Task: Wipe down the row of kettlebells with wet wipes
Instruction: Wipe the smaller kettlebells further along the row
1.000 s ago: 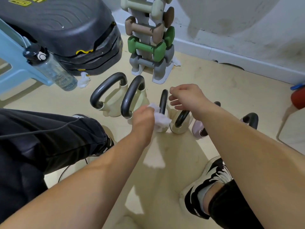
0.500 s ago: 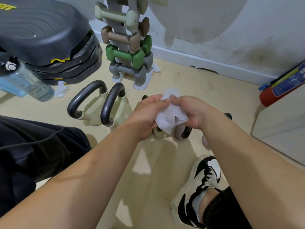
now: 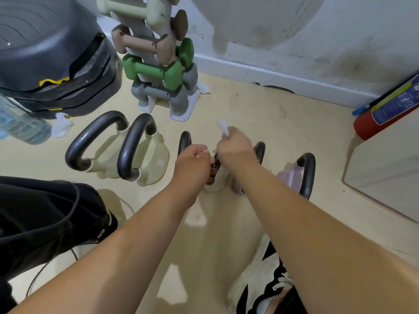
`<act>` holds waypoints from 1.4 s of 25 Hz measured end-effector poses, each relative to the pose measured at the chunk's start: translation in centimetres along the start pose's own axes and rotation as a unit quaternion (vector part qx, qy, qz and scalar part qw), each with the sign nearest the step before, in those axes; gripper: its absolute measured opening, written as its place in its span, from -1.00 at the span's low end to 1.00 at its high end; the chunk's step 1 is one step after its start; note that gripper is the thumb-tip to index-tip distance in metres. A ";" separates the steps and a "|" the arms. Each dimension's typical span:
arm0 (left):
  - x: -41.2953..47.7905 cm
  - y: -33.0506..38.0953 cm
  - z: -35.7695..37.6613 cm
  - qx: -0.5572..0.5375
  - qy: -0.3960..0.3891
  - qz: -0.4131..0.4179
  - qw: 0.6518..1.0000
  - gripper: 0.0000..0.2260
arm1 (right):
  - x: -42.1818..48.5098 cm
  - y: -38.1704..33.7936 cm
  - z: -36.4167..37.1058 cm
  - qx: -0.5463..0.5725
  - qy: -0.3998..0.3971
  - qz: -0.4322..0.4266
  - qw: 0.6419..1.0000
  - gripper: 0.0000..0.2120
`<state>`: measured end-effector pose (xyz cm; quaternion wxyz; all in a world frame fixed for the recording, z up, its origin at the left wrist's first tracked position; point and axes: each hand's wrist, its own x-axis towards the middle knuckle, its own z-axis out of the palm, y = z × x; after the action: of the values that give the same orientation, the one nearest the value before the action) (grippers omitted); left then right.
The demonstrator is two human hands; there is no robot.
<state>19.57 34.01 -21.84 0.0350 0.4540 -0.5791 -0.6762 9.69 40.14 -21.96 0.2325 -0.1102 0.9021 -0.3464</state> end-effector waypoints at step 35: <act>1.1 -1.8 -6.0 0.125 0.032 0.037 0.991 -0.78 | -5.8 6.3 5.4 -0.552 -0.148 -0.385 0.725 -0.52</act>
<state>23.68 29.47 -23.39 0.0213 0.4546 -0.6741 -0.5818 17.13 43.75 -27.70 0.1077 -0.6069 0.7681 0.1734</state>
